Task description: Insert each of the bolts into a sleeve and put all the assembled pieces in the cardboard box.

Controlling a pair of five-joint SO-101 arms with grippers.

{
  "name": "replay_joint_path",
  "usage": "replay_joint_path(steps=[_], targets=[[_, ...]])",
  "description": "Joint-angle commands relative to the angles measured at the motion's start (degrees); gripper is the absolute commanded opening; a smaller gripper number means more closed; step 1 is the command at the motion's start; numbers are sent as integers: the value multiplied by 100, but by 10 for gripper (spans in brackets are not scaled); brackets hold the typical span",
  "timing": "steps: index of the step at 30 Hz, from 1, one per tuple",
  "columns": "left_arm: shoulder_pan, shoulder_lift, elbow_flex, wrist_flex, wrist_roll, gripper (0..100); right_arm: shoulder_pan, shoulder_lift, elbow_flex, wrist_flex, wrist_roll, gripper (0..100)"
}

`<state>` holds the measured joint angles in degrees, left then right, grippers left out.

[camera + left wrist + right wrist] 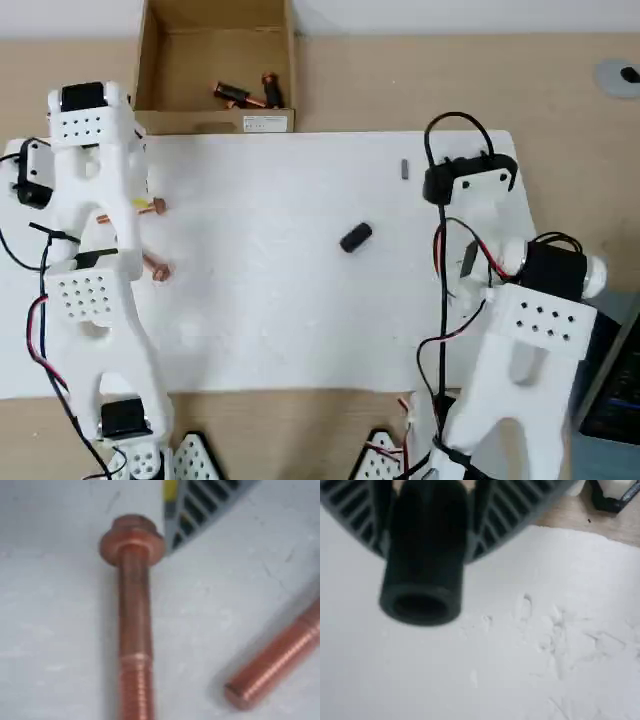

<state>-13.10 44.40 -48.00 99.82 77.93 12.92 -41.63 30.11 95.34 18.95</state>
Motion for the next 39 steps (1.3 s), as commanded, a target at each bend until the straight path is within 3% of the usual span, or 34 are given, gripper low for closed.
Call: replay_joint_path(steps=[1, 8, 17, 23, 28, 33, 36, 39], targets=[[26, -127, -396, 62, -607, 279, 66, -180, -4, 18, -53, 11], [26, -127, -1371, 62, -1547, 279, 66, -180, -4, 18, -53, 11], [-35, -787, -1846, 70, -3859, 279, 66, -180, -4, 9, -53, 11], [-35, -1956, -809, 70, -5037, 279, 66, -180, -4, 9, -44, 11], [-44, -2800, 844, 70, -6215, 279, 66, -180, -4, 9, -53, 11], [-246, -3169, 2259, 70, -6936, 277, 66, -180, 4, 0, -53, 11], [-369, -3204, 2505, 70, -7859, 250, 66, -171, 4, -9, -53, 11], [-510, -3187, 2514, 62, -9240, 227, 66, -154, 4, -18, -53, 11]])
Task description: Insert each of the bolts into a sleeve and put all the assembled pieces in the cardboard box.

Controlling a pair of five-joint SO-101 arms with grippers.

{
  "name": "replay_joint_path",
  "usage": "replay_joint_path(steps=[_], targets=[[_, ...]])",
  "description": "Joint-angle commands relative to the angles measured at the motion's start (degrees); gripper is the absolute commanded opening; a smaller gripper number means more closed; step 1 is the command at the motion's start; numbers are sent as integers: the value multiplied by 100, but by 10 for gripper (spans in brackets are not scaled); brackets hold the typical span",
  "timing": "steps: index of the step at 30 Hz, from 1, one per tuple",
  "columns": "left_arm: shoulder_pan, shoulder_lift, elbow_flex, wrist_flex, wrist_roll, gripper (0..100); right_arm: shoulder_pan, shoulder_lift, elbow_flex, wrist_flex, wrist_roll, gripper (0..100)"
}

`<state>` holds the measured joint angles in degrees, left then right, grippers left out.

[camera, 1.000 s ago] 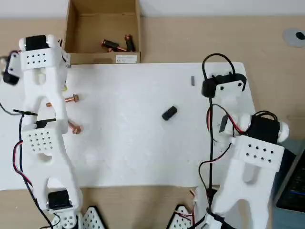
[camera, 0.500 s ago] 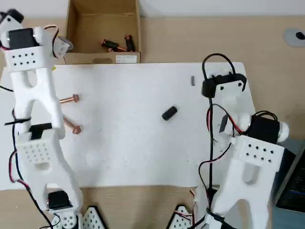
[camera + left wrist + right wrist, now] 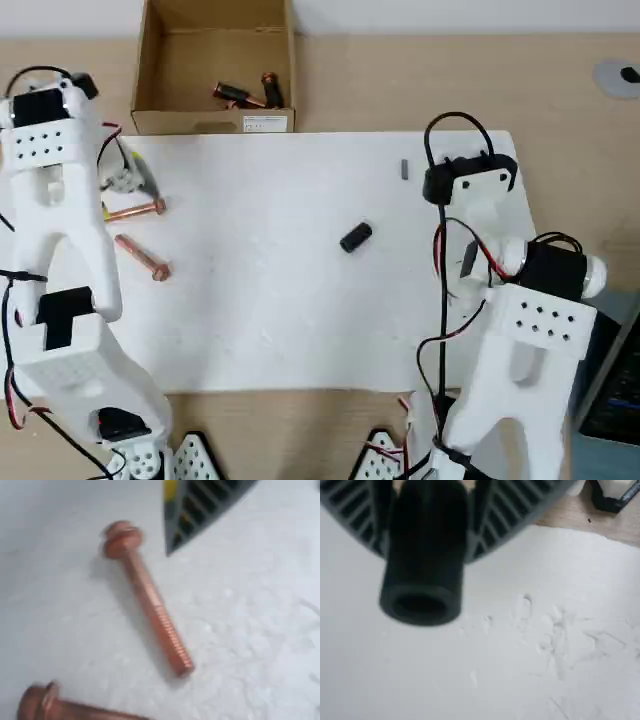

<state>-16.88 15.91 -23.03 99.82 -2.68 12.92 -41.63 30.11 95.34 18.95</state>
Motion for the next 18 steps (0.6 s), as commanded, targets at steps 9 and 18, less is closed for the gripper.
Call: replay_joint_path(steps=[9, 18], targets=[[-44, -338, 79, 62, -3956, 225, 66, -171, 321, -70, -18, 11], [79, -242, 396, -44, -6382, 225, 66, -180, 374, -202, -18, 11]])
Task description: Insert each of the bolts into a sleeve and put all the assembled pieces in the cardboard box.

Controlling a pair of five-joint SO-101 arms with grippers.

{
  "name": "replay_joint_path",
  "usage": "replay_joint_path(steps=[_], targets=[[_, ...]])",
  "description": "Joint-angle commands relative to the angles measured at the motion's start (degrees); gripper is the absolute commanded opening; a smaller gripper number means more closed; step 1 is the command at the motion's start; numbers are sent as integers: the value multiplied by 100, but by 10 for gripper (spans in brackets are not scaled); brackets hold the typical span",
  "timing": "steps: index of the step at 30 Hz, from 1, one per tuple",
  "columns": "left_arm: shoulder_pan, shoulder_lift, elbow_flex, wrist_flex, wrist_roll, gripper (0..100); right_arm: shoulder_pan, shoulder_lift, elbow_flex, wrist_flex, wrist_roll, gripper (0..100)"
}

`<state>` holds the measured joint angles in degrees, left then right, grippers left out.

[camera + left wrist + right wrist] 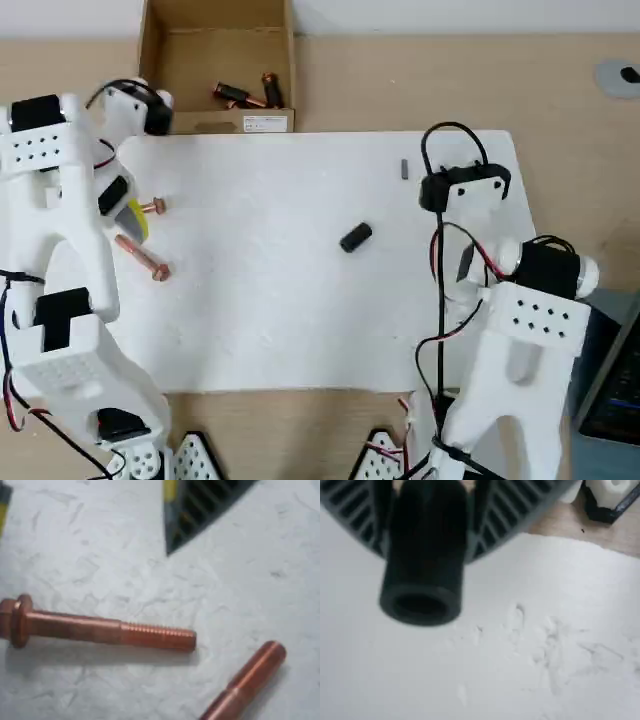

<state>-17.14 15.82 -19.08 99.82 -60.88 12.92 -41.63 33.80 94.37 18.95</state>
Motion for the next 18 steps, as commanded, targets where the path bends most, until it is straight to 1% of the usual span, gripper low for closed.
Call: replay_joint_path(steps=[1, 5, 8, 13, 18], targets=[[105, -145, -53, -123, -712, 225, 66, -180, 13, -114, -18, 11], [105, 338, -167, -818, -1029, 225, 66, -180, 13, -132, -18, 11], [149, 716, -404, -1116, -1116, 226, 66, -171, 31, -220, -9, 11], [334, 1385, -1073, -1178, -1116, 226, 66, -163, 31, -343, -9, 11], [387, 2299, -2084, -1169, -1116, 226, 57, -154, 31, -378, -9, 11]])
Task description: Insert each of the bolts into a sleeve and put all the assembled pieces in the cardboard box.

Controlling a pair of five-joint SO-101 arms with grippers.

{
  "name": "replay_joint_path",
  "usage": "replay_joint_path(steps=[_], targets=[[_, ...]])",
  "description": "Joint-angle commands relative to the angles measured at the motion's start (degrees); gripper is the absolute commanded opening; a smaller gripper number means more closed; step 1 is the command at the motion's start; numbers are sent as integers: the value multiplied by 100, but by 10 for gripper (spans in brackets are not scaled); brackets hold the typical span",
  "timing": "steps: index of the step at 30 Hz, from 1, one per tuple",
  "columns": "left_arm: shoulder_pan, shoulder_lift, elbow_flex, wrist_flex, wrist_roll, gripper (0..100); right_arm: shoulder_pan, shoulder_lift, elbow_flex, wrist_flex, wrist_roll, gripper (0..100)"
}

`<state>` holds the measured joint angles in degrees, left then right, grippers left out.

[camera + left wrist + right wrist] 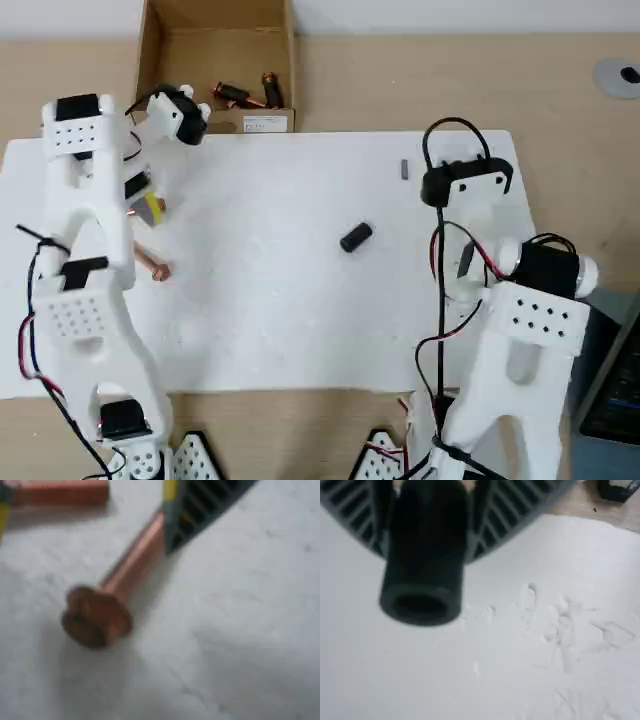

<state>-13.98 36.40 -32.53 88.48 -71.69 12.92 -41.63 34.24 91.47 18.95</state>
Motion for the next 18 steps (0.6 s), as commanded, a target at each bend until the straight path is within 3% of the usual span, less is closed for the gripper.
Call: replay_joint_path(steps=[1, 9, 18], targets=[[70, 409, -949, -18, -35, 226, 57, -154, -13, -88, -9, 11], [35, 1051, -2127, 624, -26, 226, 40, -145, -4, -220, -9, 11], [-62, 1253, -2189, 659, -35, 226, -365, -154, -4, -229, -53, 11]])
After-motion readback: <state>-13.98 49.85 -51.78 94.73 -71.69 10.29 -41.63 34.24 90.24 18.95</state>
